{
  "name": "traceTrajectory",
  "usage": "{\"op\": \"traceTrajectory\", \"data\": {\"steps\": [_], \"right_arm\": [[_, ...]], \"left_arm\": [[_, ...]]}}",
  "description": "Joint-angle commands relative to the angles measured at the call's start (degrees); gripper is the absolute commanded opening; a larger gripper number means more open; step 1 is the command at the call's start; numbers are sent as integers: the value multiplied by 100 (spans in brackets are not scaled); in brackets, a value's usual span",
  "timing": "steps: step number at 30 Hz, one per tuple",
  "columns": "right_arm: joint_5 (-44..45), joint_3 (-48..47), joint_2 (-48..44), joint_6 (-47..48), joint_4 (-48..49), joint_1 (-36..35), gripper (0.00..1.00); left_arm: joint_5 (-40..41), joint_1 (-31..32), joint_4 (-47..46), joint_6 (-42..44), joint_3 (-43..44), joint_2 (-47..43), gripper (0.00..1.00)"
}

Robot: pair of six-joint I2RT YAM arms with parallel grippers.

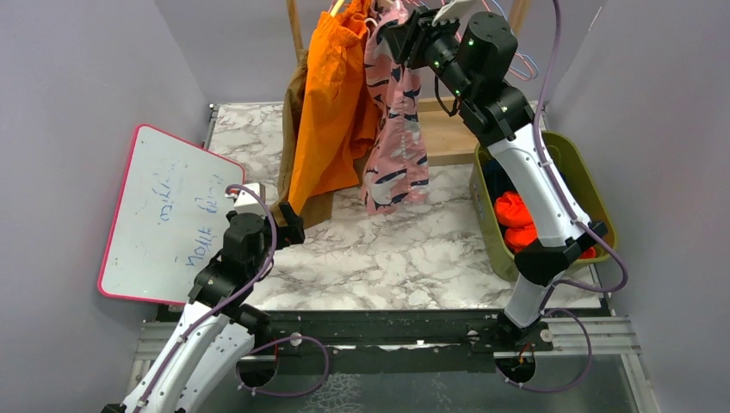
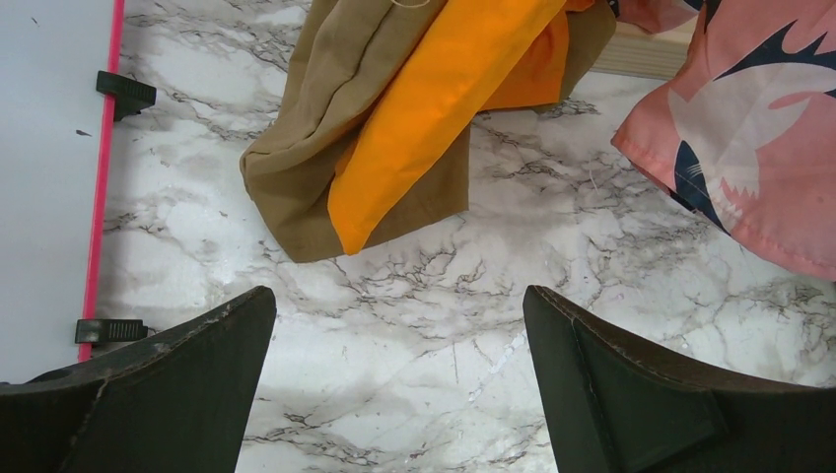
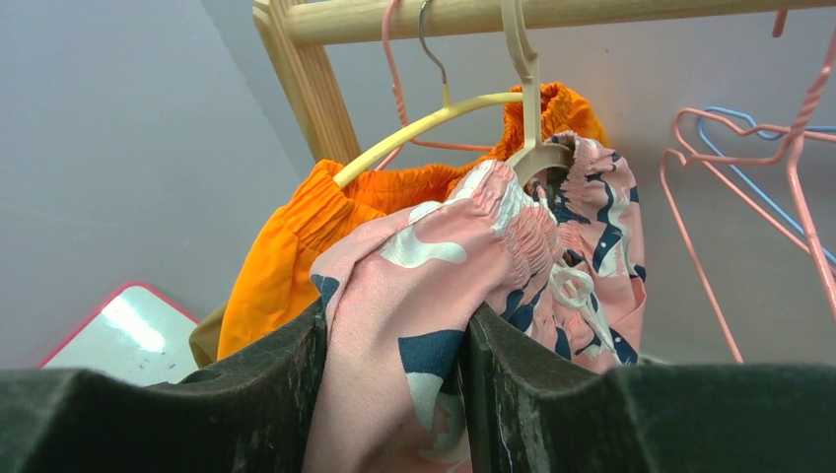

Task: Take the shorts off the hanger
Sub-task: Pick up the hanger from the clothes rod.

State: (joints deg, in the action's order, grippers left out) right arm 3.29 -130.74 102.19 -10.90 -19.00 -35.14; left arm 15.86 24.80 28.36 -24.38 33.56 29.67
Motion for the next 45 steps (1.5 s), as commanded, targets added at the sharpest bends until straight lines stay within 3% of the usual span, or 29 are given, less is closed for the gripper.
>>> {"op": "traceTrajectory", "data": {"steps": [1, 14, 22, 31, 40, 45], "right_arm": [[-518, -242, -327, 131, 601, -37, 1], [-482, -601, -211, 145, 717, -35, 1], [-613, 330, -769, 105, 704, -33, 1], [-1502, 3502, -2822, 8, 913, -37, 1], [-1205, 6532, -4999, -301, 822, -37, 1], [-2502, 7945, -5452, -875, 966, -35, 1]], "left_arm": [[-109, -35, -171, 51, -34, -15, 99], [-109, -33, -165, 48, -34, 10, 99], [-118, -34, -173, 56, -34, 38, 99], [-74, -30, -173, 51, -34, -36, 99], [-80, -36, -175, 39, -34, -42, 99], [-100, -36, -186, 31, -25, -56, 99]]}}
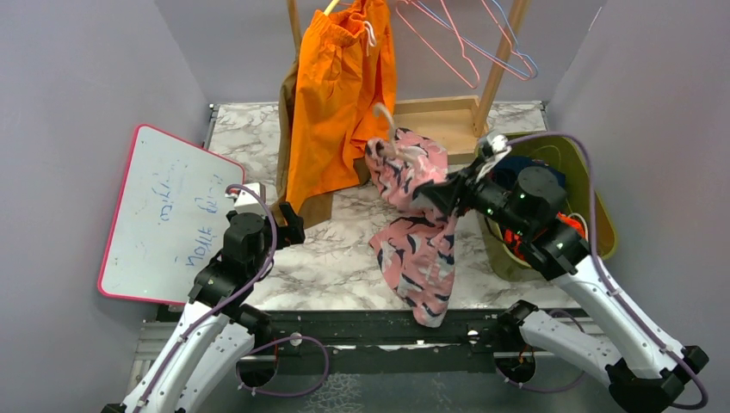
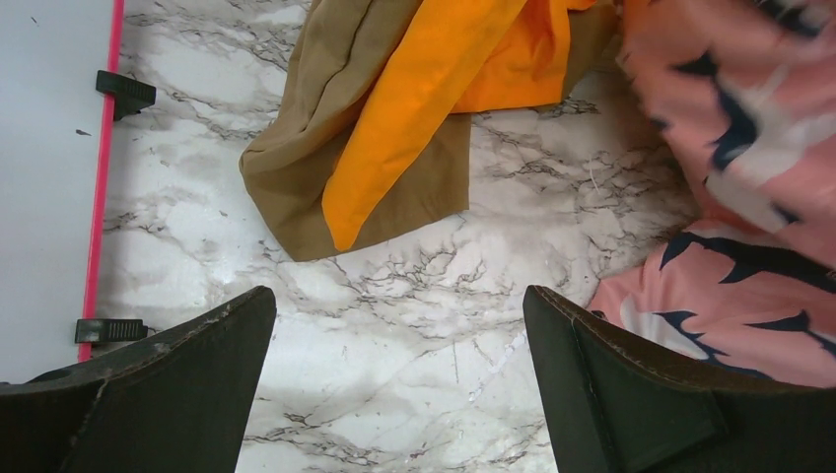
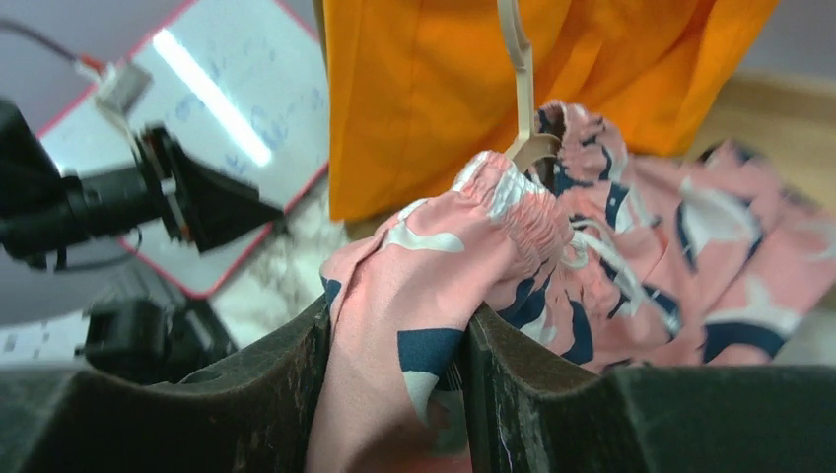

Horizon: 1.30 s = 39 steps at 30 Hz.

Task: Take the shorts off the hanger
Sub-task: Pick up the hanger from the clothes rod, then remove the shorts from the hanger.

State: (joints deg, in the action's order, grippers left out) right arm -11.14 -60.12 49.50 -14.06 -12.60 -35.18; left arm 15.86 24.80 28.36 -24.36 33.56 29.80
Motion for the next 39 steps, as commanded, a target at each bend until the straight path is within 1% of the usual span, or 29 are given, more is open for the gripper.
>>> {"op": "traceTrajectory", "data": {"steps": [1, 5, 8, 12, 16, 18, 20, 24, 27, 31, 33, 37, 39], "right_arm": [[-1403, 1166, -195, -711, 512, -33, 1], [-2332, 2209, 20, -1409, 1303, -33, 1], [-2691, 2554, 282, -1589, 1658, -33, 1], [-3043, 2627, 577, -1617, 1941, -33, 1], [-3480, 2553, 797, -1563, 2016, -33, 1], [-3667, 2579, 836, -1547, 2058, -41, 1], [-3845, 2610, 827, -1530, 2101, -42, 1], [-3876, 2666, 779, -1475, 2031, -42, 1], [-3785, 2676, 783, -1402, 1880, -42, 1], [-3745, 2525, 735, -1157, 1375, -44, 1], [-3739, 2461, 621, -994, 1166, -42, 1], [-3991, 2393, 581, -799, 940, -42, 1], [-4123, 2395, 665, -775, 930, -42, 1]], "left_arm": [[-100, -36, -184, 28, -25, -70, 99], [-156, -36, -196, 32, -16, -151, 99], [-228, -36, -236, 32, -24, -250, 99], [-534, -36, -393, 90, -87, -399, 99], [-1092, -33, -758, 81, -220, -524, 99], [-1370, -36, -950, -184, -344, -549, 99], [-1700, -35, -1292, -662, -515, -607, 99], [-2587, -35, -2424, -1650, -1093, -692, 99], [-3044, -34, -3097, -1988, -1340, -678, 99], [-3443, -34, -3095, -1657, -1003, -456, 98], [-3622, -31, -3062, -1526, -797, -293, 96], [-3891, -25, -3062, -1352, -396, 118, 88], [-4036, -14, -3064, -1186, -211, 386, 83]]}}
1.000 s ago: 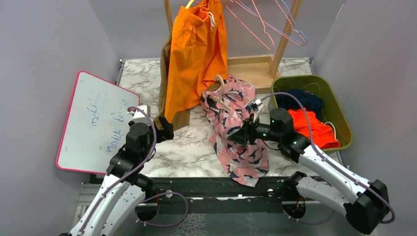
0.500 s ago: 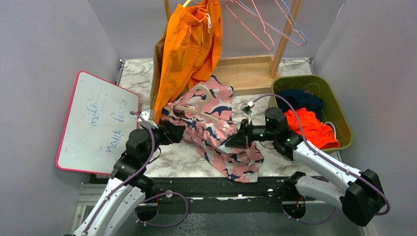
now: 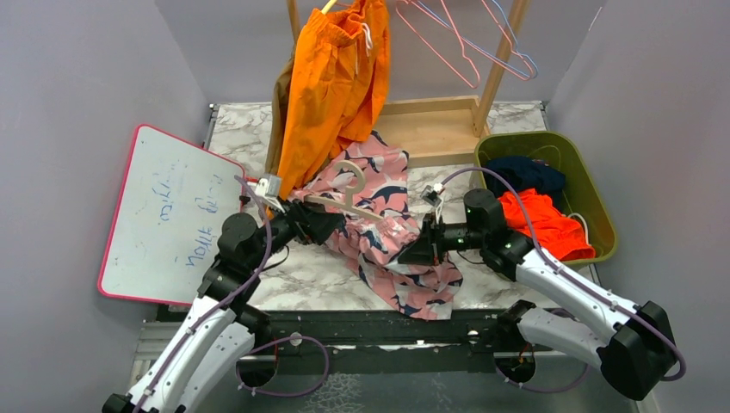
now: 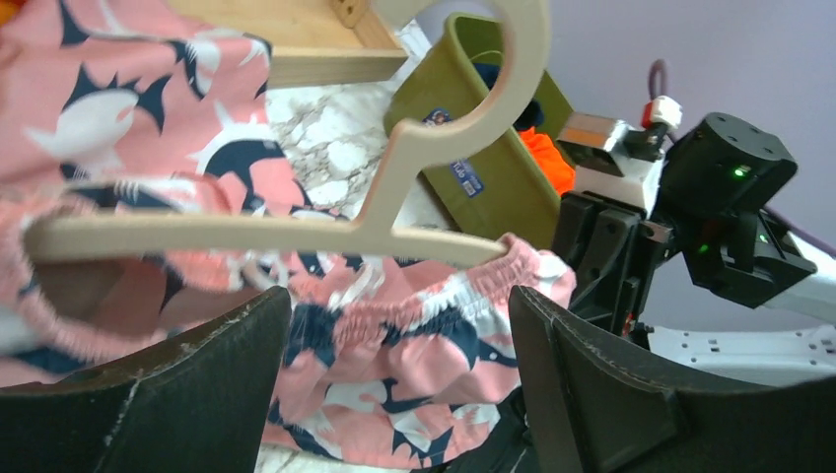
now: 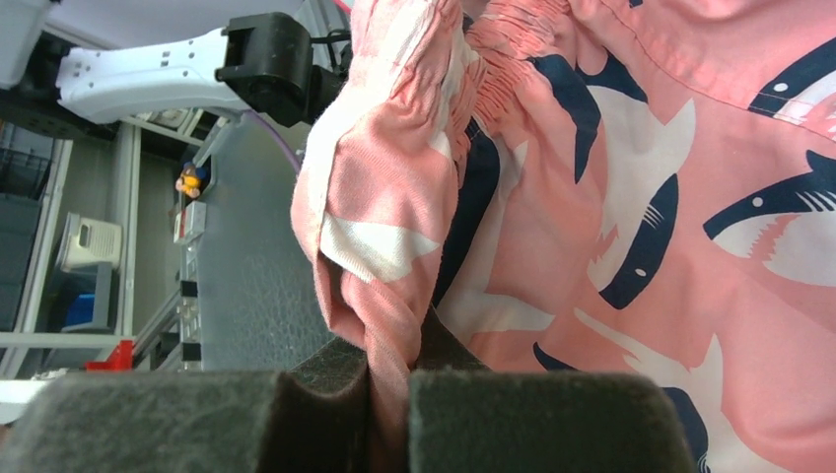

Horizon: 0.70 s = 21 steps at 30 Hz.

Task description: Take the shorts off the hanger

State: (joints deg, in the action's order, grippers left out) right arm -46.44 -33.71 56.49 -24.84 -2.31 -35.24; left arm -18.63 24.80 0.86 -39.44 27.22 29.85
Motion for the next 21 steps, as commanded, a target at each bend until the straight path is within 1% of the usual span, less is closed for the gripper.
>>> {"op": "traceTrajectory", "data": {"steps": [1, 3, 6, 10, 13, 17, 21], "right_arm": [[-634, -235, 20, 318, -91, -35, 1], [-694, -239, 126, 342, -94, -35, 1], [-804, -265, 240, 357, -69, -43, 1], [-861, -262, 211, 333, -17, -44, 1], [-867, -266, 193, 307, 27, -44, 1], [-859, -274, 233, 297, 17, -44, 1], [-744, -276, 219, 348, -104, -44, 1]], "left_arm": [[-636, -12, -308, 402, 501, 536, 80], [-643, 39, -285, 603, 622, 822, 76], [-439, 207, -199, 935, 798, 1172, 71], [303, 621, -20, 1572, 998, 1472, 67], [626, 973, -63, 1882, 1181, 1812, 62], [1111, 1313, -132, 2114, 1320, 2204, 50], [1546, 1387, -329, 2120, 1133, 2112, 37]]}}
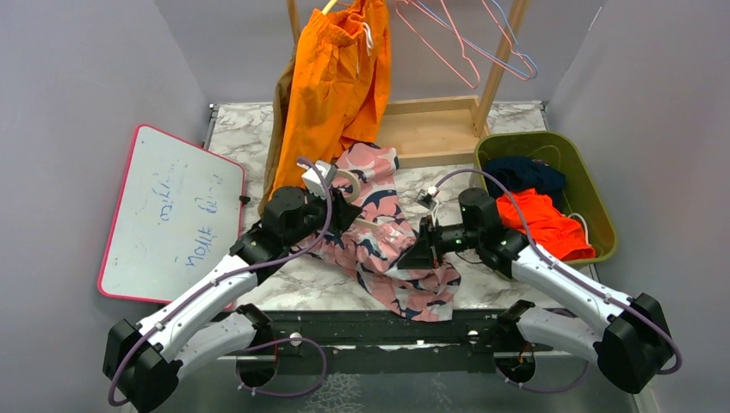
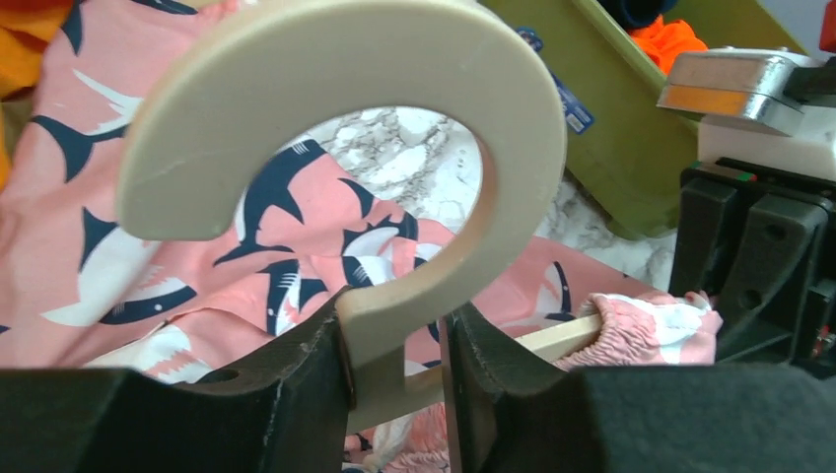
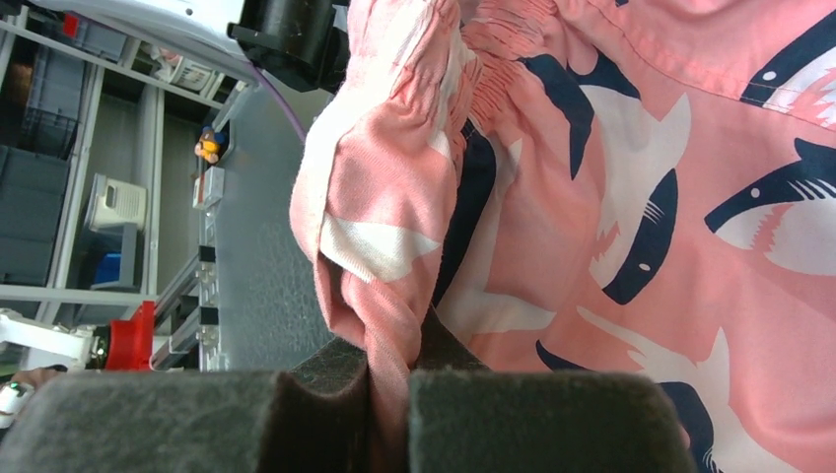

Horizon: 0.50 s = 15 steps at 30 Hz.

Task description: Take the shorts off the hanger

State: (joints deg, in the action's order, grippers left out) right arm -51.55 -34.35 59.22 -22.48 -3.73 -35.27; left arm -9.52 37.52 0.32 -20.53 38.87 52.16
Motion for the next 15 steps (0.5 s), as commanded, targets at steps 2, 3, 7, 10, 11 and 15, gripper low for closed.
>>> {"op": "traceTrajectory", "data": {"steps": [2, 3, 7, 10, 11, 15], "right_arm": [[-189, -193, -79, 115, 21, -37, 1], [-167, -194, -84, 126, 17, -41, 1], [-175, -222, -28, 110, 42, -42, 1], [-214, -253, -3, 42, 121, -42, 2], [-215, -283, -7, 19, 114, -41, 5], [351, -592, -81, 171, -467, -41, 33]], "left_arm": [[731, 121, -414, 319, -250, -299, 32], [806, 116, -445, 314, -329, -403, 29], [965, 116, -520, 300, -572, -680, 18], [1061, 117, -463, 275, -602, -774, 0], [1094, 116, -416, 256, -584, -783, 0], [1056, 117, -133, 270, -420, -742, 0]]}}
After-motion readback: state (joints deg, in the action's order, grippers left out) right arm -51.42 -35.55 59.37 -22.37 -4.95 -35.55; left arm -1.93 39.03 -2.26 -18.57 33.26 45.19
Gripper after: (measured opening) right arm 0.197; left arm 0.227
